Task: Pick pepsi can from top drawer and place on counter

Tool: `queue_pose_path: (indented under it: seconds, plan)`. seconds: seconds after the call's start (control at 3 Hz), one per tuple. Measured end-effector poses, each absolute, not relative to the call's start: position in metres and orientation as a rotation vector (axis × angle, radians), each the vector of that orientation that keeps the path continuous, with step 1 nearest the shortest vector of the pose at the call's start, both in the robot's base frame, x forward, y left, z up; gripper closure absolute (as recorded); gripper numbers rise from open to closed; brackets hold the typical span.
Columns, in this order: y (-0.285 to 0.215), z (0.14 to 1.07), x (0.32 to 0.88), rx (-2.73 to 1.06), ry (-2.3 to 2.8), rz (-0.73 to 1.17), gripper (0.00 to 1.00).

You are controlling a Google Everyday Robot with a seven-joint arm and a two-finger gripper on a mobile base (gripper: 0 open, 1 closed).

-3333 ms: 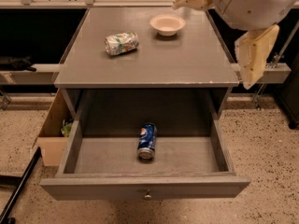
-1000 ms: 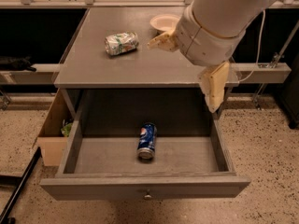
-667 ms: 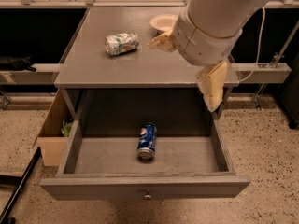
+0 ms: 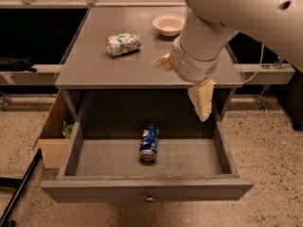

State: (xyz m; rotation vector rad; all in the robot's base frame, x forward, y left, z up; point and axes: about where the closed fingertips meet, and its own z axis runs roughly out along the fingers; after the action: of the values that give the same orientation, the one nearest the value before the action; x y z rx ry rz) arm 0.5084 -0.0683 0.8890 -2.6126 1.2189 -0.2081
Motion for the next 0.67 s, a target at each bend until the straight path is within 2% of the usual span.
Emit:
queue_pose_path:
  seconds: [0.67]
  plan:
    - [-0.073,0.888,0.509,-2.627,1.088,-0.221,0.0]
